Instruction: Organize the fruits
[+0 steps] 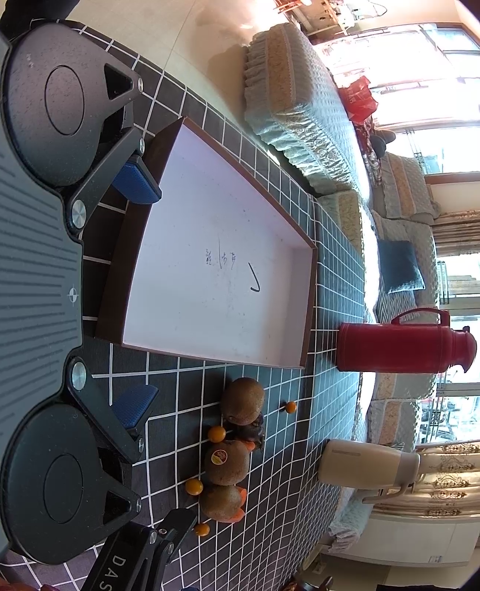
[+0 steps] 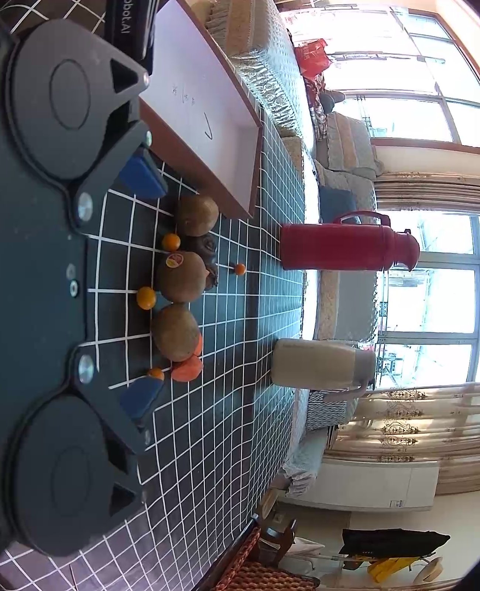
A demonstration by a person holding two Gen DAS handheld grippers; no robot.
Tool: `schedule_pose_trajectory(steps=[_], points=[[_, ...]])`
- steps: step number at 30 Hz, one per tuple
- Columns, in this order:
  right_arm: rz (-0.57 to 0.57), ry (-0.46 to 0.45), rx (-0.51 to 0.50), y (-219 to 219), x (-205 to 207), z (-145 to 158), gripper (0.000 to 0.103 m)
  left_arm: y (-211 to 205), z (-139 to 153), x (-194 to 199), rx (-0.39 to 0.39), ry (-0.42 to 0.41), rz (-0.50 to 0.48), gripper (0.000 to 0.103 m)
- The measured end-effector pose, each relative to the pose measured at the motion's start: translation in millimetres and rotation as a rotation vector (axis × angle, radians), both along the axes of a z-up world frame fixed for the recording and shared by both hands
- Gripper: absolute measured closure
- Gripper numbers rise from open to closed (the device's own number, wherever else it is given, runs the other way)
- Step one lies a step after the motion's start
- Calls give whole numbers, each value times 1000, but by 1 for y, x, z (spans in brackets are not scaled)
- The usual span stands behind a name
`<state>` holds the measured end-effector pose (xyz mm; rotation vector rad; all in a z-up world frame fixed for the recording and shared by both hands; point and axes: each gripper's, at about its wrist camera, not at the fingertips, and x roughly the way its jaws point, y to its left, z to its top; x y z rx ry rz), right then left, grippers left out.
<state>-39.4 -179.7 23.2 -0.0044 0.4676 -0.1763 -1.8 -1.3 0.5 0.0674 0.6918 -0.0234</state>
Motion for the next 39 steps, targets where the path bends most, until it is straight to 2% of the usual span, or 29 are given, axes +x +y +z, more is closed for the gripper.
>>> schedule_pose_trajectory(steps=[39], points=[[1,5,-5,-1,1,-1,0,1,-1,1,0,6,1,0]])
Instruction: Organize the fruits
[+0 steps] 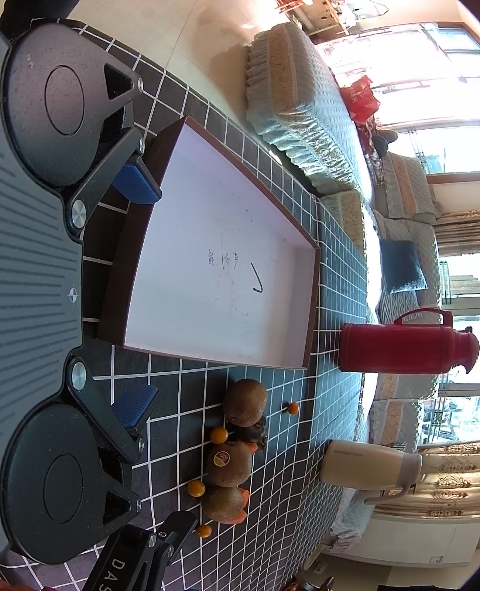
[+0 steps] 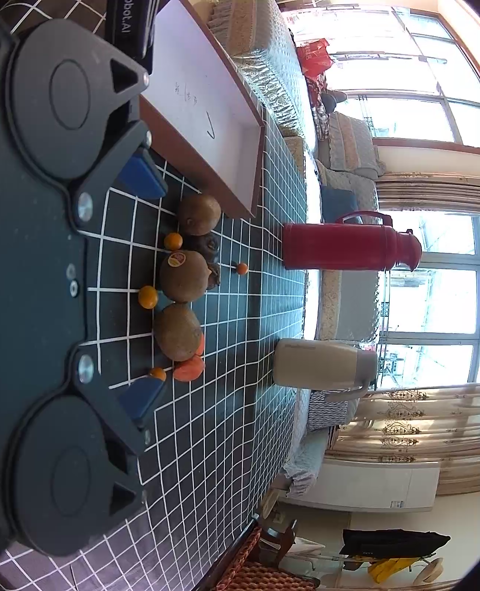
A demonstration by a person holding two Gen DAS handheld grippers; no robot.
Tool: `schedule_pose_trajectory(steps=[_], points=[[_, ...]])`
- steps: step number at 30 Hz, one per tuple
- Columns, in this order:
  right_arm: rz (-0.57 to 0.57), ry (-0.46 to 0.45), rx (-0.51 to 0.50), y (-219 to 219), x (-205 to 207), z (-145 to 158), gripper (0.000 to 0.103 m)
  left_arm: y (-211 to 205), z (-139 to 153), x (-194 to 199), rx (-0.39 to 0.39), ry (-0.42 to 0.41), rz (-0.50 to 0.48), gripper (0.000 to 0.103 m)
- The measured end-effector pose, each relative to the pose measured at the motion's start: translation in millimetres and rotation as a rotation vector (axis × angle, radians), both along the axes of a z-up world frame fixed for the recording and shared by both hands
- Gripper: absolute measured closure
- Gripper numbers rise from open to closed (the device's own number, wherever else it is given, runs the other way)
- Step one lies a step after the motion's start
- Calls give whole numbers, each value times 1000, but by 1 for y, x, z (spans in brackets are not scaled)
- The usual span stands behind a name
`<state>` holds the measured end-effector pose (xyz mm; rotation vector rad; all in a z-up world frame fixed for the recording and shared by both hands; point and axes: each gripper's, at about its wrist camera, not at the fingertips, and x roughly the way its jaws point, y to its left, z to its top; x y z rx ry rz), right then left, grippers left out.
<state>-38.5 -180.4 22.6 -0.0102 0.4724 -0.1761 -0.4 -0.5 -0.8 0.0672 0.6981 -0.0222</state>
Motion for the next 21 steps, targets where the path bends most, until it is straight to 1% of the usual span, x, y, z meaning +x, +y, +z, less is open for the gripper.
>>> schedule_pose_trajectory(steps=[16,19,21], points=[[1,4,8,-2,1,0,0,0,-4,3,-8,23,2,0],[-9,0,13,-4,1,0,0,-1,-4,3,-6,29,-11,0],[-9,1,10,-6,1,0,0,-1,-6,3,-25,44,-51,0]])
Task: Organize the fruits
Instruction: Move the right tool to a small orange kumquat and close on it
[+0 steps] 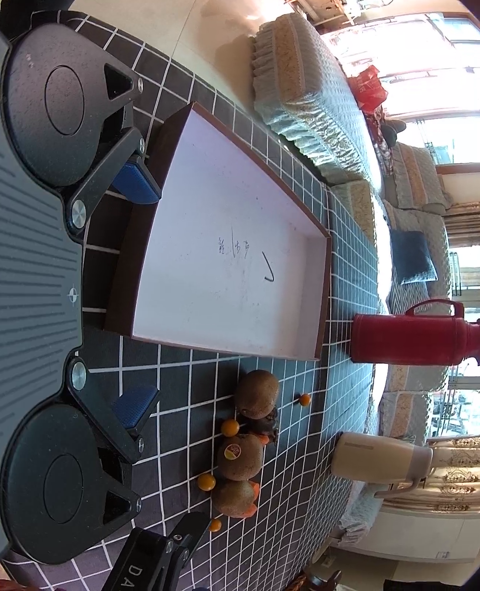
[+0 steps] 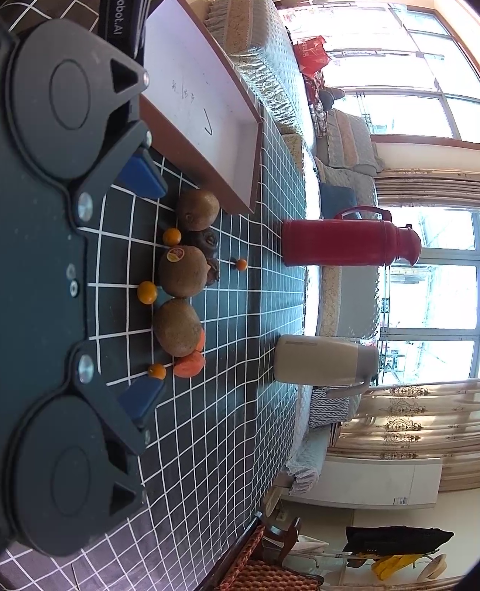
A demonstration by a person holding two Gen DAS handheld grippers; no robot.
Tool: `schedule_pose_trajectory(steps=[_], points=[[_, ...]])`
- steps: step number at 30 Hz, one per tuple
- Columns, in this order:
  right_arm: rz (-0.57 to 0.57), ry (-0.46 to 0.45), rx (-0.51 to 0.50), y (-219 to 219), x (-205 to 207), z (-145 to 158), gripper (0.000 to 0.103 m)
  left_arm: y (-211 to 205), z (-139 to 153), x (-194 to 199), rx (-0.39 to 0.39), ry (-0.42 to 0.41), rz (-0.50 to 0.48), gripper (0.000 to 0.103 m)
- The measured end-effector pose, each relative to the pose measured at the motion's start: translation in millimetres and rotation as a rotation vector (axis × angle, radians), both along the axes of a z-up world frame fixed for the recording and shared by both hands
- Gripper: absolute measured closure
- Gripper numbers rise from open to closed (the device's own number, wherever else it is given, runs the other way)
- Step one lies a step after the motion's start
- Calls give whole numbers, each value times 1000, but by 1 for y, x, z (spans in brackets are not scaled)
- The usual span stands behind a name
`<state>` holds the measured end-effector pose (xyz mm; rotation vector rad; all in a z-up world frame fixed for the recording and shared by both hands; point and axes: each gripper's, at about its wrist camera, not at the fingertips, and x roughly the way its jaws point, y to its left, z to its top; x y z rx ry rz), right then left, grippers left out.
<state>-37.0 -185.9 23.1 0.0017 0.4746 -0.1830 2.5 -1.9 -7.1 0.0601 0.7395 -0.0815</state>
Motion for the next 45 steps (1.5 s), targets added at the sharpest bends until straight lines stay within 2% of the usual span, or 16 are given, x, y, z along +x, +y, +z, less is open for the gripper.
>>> schedule_pose_trajectory(steps=[3,6,10,13,18,23,25,27,31,34,37,41,45], points=[[-10,4,-10,-5,1,0,0,3,-3,0,-81,31,-45,0],[-15,21,0,-17,7,2,0,5,-4,-3,-139,26,-60,0],[-51,32,9,-43,16,8,13,7,-5,-7,-204,14,-89,0],[-75,24,14,-63,21,13,17,5,-6,-11,-228,0,-85,0],[-96,37,-22,-89,39,9,21,-4,-7,-11,-180,-2,-79,0],[-76,124,-39,-110,64,-11,43,-8,-5,-10,-168,9,-99,0],[-57,162,-20,-117,73,-21,54,-10,-6,-10,-169,15,-113,0],[-40,204,15,-123,80,-30,60,-13,-7,-10,-166,20,-118,0],[-15,238,30,-125,92,-41,65,-23,-7,-14,-136,9,-130,0],[22,222,42,-125,97,-43,65,-31,-8,-16,-115,6,-144,0],[38,243,65,-124,103,-45,69,-38,-9,-17,-91,7,-152,0],[49,283,79,-123,107,-51,71,-44,-9,-18,-92,1,-152,0],[47,284,98,-125,108,-52,77,-52,-11,-15,-93,2,-150,0]])
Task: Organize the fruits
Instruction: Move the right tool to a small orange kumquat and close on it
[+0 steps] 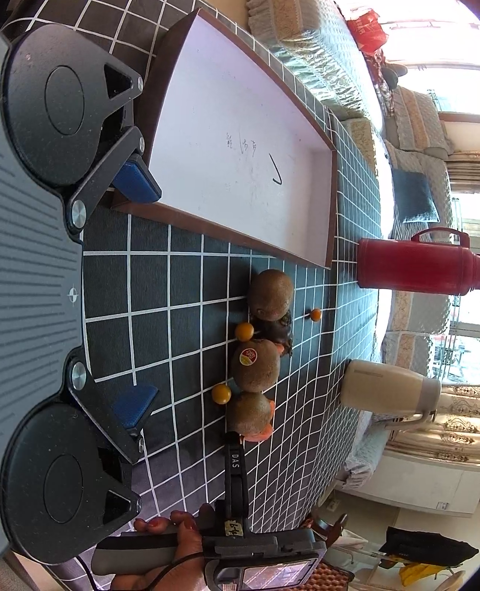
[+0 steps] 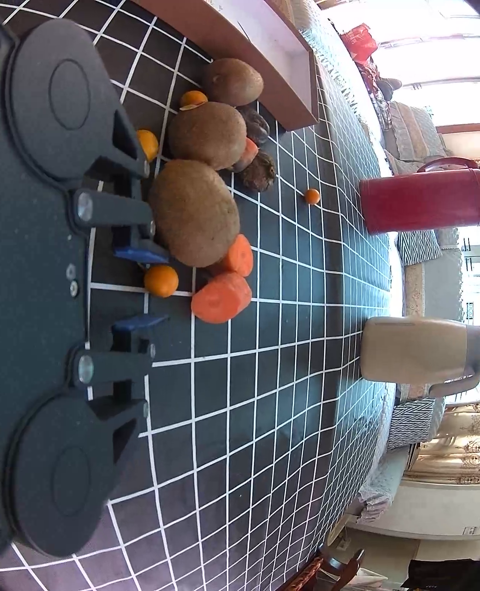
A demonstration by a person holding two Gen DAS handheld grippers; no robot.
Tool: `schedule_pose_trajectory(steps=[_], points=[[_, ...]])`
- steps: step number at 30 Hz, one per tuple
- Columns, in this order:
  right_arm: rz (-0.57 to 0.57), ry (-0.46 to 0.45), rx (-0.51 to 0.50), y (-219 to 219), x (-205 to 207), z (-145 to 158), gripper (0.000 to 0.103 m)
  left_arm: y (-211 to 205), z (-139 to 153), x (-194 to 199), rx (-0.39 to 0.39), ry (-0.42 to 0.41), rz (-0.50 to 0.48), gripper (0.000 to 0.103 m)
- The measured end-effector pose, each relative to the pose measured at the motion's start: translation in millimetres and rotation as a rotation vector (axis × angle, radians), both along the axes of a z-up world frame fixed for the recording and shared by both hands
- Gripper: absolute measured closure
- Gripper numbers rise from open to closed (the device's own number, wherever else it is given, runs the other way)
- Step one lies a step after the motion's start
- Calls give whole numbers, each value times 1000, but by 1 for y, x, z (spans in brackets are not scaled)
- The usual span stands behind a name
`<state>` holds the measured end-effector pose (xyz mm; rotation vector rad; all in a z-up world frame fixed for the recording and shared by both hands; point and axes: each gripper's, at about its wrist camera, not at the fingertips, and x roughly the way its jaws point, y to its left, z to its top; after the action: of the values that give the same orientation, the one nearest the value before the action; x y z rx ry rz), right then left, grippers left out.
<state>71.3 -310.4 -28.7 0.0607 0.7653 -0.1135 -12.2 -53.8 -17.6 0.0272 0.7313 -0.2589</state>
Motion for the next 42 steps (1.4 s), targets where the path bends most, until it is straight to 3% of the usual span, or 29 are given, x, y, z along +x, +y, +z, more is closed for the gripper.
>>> schedule_pose_trajectory(steps=[4,12,23,32,33,34,35,38,42], points=[[-5,-1,18,-2,-1,0,85,-12,1,2,7,-2,-32,0],[15,0,27,-3,-5,1,86,-36,7,15,-12,-14,-91,0],[-39,-20,54,-25,-17,7,86,-90,-9,49,59,-9,-134,0],[-85,-42,92,-49,-29,13,86,-130,-18,68,79,-73,-193,1],[-88,-44,96,-51,-29,13,86,-132,-19,69,76,-73,-199,11],[-91,-44,101,-53,-30,13,86,-134,-21,72,83,-62,-204,29],[-93,-44,107,-54,-30,13,86,-136,-24,75,88,-39,-210,35],[-92,-50,112,-56,-32,14,86,-136,-35,81,56,9,-209,42],[-91,-60,122,-57,-33,16,86,-139,-38,81,70,-29,-228,49]])
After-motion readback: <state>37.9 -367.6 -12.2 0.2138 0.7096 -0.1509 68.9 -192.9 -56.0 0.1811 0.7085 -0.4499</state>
